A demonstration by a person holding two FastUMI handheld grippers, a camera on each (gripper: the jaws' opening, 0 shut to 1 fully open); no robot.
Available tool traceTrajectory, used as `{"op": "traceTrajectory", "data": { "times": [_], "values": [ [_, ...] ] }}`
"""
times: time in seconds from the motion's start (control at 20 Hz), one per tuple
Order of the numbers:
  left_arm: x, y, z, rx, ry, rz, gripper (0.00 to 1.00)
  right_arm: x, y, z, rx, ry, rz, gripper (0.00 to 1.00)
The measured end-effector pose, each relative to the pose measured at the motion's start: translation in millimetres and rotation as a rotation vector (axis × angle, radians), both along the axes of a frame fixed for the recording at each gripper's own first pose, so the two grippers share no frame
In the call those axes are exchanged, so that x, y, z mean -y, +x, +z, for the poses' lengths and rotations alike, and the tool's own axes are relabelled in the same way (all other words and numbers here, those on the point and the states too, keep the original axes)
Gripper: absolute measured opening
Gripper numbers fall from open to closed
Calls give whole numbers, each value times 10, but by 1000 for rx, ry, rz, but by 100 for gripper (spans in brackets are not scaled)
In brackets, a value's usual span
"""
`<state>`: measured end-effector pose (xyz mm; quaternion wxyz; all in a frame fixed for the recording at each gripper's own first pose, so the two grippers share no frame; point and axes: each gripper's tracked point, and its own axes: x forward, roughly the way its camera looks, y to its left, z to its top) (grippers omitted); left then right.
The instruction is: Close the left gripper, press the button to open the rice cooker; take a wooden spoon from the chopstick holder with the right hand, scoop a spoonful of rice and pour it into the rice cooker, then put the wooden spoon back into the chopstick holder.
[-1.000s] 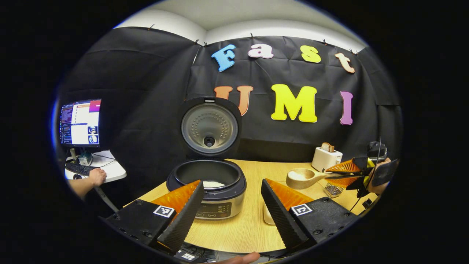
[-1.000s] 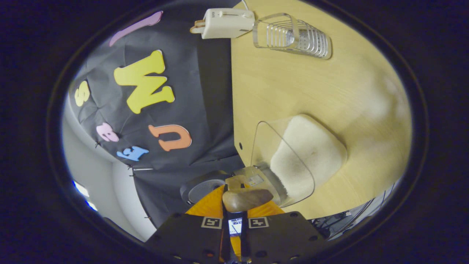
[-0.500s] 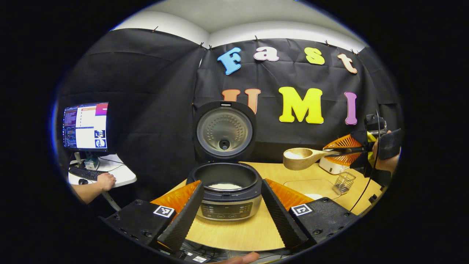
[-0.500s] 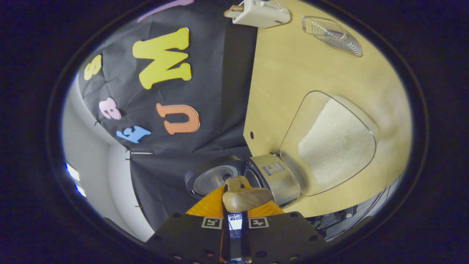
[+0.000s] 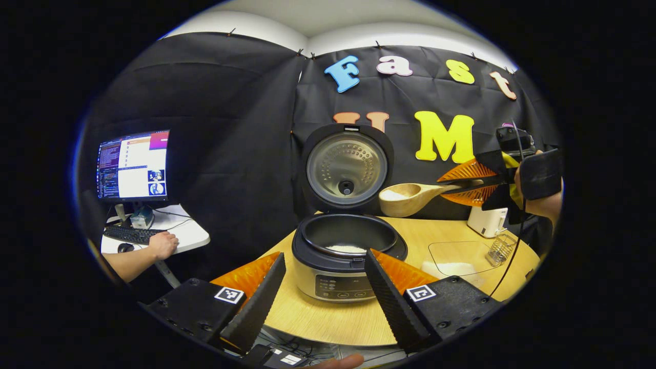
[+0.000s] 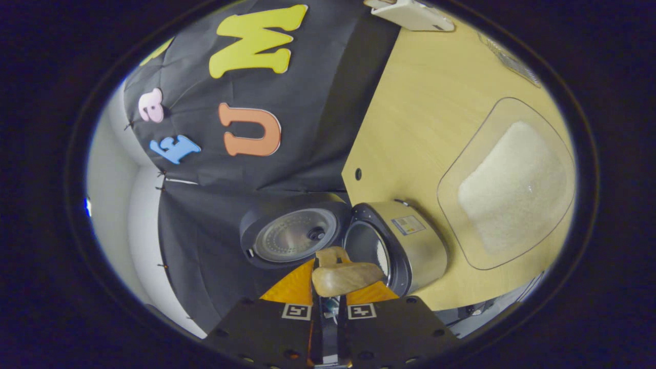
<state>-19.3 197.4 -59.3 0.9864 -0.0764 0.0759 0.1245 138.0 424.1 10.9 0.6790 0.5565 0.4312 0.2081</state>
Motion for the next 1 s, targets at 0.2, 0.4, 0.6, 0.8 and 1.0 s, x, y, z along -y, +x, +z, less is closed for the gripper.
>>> {"op": "traceTrajectory", "data": {
  "times": [0.2, 0.4, 0.6, 0.8, 1.0],
  "values": [
    [-63, 11, -39, -4, -16, 6, 99, -352, 52, -242, 1, -155, 48, 11],
    [-8, 18, -45, -5, -32, -15, 99, -480, 186, -278, 84, -349, 54, 11],
    [1, 19, -12, 13, -44, -28, 99, -557, 318, -238, 193, -559, 77, 11],
    [-28, 10, -54, 0, -53, -25, 99, -693, 343, -225, 276, -710, 126, 10],
    [-38, -5, -46, 4, -58, -33, 99, -768, 446, -205, 353, -833, 130, 11]
  ]
}}
